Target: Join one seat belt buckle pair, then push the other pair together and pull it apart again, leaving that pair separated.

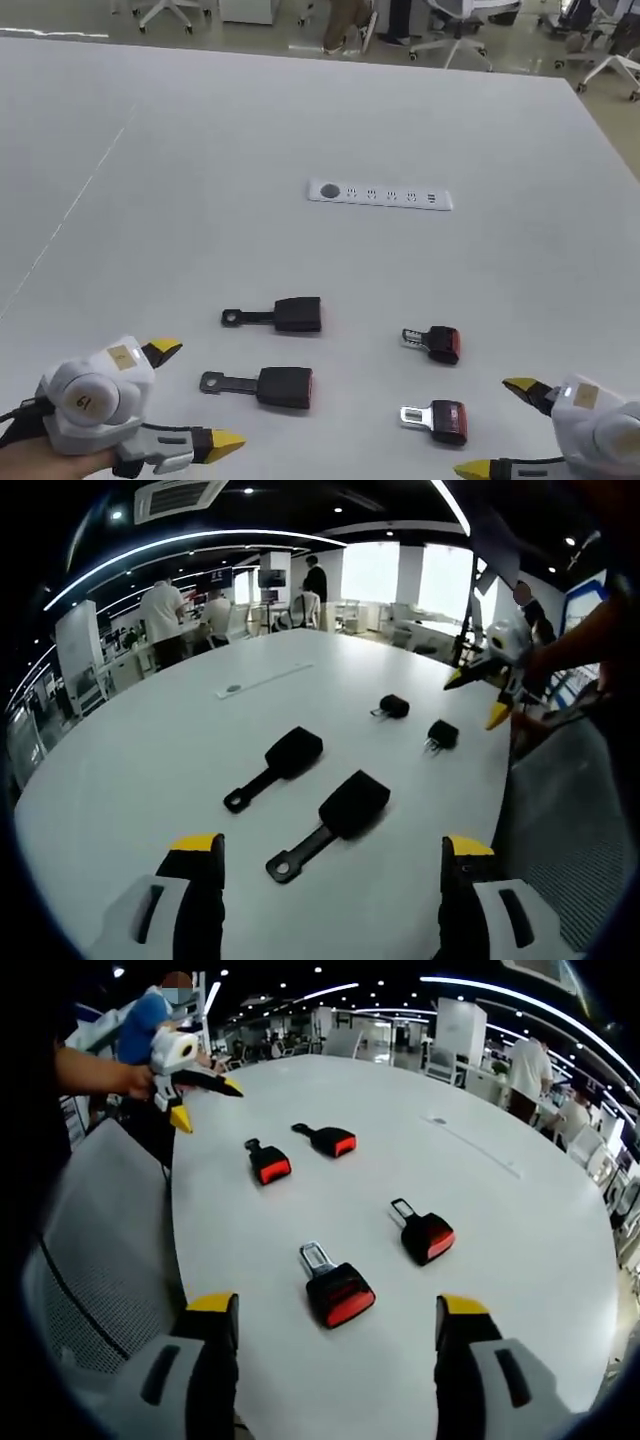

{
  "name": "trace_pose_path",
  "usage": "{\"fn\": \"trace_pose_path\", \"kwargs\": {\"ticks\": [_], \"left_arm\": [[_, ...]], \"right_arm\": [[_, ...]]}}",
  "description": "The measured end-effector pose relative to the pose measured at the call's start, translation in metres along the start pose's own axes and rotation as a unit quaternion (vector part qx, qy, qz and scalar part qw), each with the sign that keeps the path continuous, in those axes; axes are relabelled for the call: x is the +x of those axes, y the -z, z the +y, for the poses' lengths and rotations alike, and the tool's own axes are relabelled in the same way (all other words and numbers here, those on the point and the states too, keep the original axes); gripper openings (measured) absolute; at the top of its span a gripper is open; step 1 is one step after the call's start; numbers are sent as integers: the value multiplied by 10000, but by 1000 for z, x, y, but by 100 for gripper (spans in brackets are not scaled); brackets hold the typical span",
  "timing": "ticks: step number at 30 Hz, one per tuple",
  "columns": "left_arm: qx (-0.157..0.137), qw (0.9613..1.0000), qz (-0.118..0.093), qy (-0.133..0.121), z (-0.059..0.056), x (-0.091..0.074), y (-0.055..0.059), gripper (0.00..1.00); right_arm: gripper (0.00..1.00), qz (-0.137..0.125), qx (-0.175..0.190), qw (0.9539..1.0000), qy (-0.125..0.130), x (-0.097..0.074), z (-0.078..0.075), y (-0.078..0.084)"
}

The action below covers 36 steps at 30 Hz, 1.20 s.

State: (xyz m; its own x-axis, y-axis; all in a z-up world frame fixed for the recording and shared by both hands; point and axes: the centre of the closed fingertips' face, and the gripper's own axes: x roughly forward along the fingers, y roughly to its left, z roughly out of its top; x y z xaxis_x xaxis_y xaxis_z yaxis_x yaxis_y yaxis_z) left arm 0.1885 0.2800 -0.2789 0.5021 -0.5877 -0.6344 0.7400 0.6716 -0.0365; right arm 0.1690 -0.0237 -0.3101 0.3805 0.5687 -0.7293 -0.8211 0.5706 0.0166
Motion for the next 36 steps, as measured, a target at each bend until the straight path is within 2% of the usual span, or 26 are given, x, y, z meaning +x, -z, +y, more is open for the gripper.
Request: {"fn": "trace_pose_path", "kwargs": {"ticks": [6,8,14,22,24,30,36], "left_arm": [[267,9994,100,184,0,14,-2,89],[403,9987,214,229,2,19,0,89],[666,9964,330,406,2,35,-1,88],[795,9939,449,616,3,51,1,85],[860,9928,494,679,2,56,1,85],[1024,9893,554,885,-3,72,2,80],[1268,9825,678,1180,-12,89,5,76]], "right_arm": [[78,121,-79,9993,-350,9,-3,-3],[75,155,-108,9990,-415,13,-5,-4],[75,243,-193,9977,-604,22,-6,-5],[74,432,-348,9943,-912,33,-2,-1],[73,521,-458,9923,-1031,36,0,3],[70,665,-622,9891,-1154,41,2,7],[66,775,-697,9862,-1283,45,2,11]]}}
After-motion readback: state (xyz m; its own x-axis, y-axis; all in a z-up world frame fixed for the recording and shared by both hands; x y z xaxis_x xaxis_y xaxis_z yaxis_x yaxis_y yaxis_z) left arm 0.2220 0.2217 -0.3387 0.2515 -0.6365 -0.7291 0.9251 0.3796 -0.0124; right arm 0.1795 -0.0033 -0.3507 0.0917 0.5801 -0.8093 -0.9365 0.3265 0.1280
